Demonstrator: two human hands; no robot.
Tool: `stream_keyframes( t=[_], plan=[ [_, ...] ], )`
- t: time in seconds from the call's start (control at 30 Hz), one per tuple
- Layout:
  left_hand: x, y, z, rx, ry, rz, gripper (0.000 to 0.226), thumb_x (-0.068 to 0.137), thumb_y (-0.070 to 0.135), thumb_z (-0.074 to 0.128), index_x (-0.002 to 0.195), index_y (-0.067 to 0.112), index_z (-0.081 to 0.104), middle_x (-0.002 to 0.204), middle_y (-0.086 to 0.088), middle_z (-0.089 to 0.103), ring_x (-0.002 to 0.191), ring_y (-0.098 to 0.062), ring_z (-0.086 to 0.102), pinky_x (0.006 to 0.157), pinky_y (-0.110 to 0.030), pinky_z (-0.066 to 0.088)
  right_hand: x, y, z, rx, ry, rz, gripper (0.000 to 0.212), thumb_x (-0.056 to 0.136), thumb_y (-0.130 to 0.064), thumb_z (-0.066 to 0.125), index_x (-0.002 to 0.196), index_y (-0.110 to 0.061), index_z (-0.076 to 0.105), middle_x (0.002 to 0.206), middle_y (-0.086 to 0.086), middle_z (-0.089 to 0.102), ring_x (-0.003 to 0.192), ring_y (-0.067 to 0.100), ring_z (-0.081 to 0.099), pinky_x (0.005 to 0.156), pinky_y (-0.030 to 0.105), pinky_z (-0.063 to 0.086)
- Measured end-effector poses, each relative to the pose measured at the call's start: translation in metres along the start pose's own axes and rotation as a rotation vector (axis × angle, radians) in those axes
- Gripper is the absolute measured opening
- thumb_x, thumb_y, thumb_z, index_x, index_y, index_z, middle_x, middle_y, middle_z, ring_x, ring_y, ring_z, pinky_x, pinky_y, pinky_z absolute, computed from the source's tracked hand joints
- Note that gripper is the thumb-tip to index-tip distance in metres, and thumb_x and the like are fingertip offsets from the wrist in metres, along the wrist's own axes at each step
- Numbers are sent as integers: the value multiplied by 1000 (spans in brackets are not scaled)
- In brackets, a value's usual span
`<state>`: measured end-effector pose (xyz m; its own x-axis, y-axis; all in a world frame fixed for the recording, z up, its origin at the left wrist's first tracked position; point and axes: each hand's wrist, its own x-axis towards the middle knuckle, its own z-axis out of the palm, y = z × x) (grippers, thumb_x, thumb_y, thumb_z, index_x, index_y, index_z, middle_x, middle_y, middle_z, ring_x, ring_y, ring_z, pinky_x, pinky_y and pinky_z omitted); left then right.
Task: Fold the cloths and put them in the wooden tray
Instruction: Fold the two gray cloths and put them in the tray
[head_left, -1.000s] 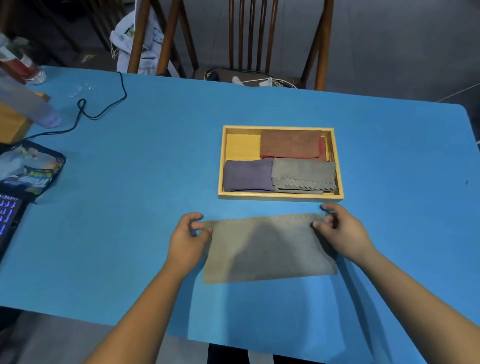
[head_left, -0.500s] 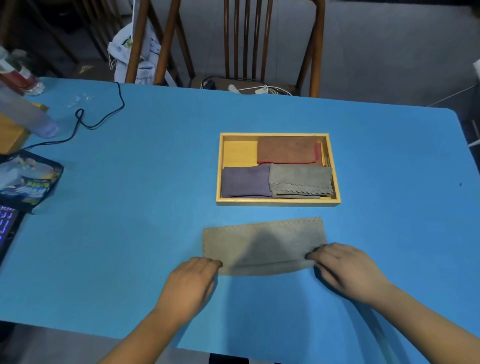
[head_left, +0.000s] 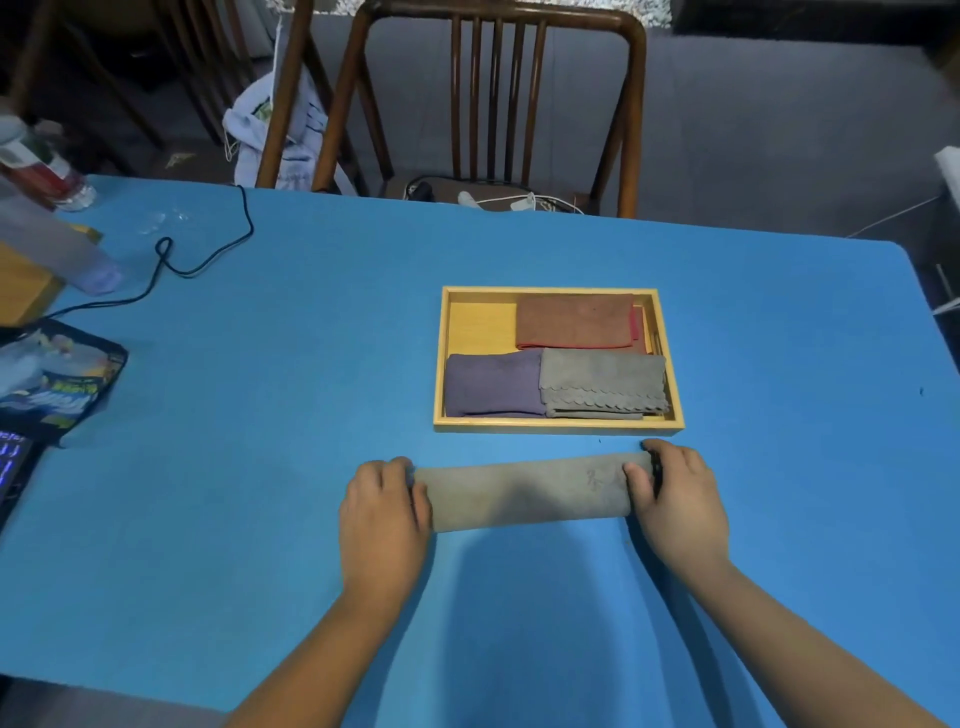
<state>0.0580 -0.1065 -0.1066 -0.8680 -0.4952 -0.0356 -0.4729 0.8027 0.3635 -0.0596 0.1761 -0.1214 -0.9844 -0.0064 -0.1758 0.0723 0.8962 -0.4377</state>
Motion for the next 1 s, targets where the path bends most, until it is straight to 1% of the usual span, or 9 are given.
stream_keyframes(
  t=[0.1, 0.2, 0.4, 0.5, 0.6, 0.77, 0.9, 0.97, 1.0],
  plan=[
    [-19, 42, 0, -87, -30, 276, 14, 85, 18, 49, 90, 23, 61, 89, 2, 62, 79, -23, 58, 67, -37, 50, -9, 0, 1, 19, -46, 116, 55, 88, -51, 57, 132, -19, 49, 124, 8, 54, 117, 28, 50, 90, 44, 49],
    [-30, 67, 19, 134, -150, 641, 27, 73, 10, 54, 97, 18, 60, 98, -1, 61, 85, -25, 60, 73, -36, 54, -8, -4, 0, 69, -91, 186, 58, 84, -50, 61, 131, -18, 50, 125, 9, 53, 113, 28, 55, 90, 41, 47],
    [-21, 62, 25, 255, -241, 637, 25, 68, 17, 57, 91, 25, 62, 92, 2, 60, 81, -23, 61, 66, -33, 53, 10, -15, -6, 279, -211, 418, 47, 80, -45, 70, 114, -18, 51, 104, 2, 61, 90, 22, 59, 72, 35, 47],
    [-19, 63, 28, 313, -245, 642, 38, 67, 21, 65, 105, 25, 62, 93, 1, 62, 80, -23, 62, 66, -33, 53, 15, -15, -9, 484, -313, 538, 32, 78, -35, 75, 94, -13, 59, 96, 7, 68, 80, 24, 62, 65, 34, 49],
    [-23, 69, 28, 372, -227, 612, 43, 68, 29, 69, 110, 25, 63, 94, -1, 64, 82, -25, 63, 67, -34, 54, 12, -16, -14, 487, -329, 515, 20, 78, -26, 74, 86, -13, 61, 93, 10, 69, 76, 23, 63, 61, 34, 51],
    [-29, 88, 29, 389, -259, 522, 44, 69, 48, 73, 106, 25, 67, 93, -4, 66, 81, -26, 63, 70, -38, 55, 3, -32, -37, 312, -337, 359, 21, 78, -26, 71, 88, -10, 61, 91, 14, 70, 84, 30, 67, 76, 46, 56],
    [-31, 95, 30, 101, -245, 441, 21, 79, 33, 62, 97, 24, 67, 93, 0, 62, 85, -23, 59, 74, -34, 52, -15, -62, -69, 205, -340, 98, 28, 78, -39, 70, 96, -26, 53, 69, -1, 65, 62, 9, 60, 58, 34, 48],
    [-29, 93, 26, -396, -306, 165, 25, 88, 12, 48, 106, 16, 65, 101, -7, 64, 93, -23, 58, 83, -36, 49, -31, -91, -75, 103, -338, -75, 41, 77, -46, 64, 111, -39, 43, 62, -7, 58, 59, 6, 57, 52, 28, 42],
    [-26, 93, 17, -779, -357, -110, 25, 91, 6, 46, 106, 11, 65, 102, -10, 67, 94, -22, 61, 83, -35, 50, -38, -107, -72, 50, -336, -159, 49, 76, -49, 60, 118, -43, 37, 63, -10, 57, 63, 6, 58, 53, 29, 41]
  ],
)
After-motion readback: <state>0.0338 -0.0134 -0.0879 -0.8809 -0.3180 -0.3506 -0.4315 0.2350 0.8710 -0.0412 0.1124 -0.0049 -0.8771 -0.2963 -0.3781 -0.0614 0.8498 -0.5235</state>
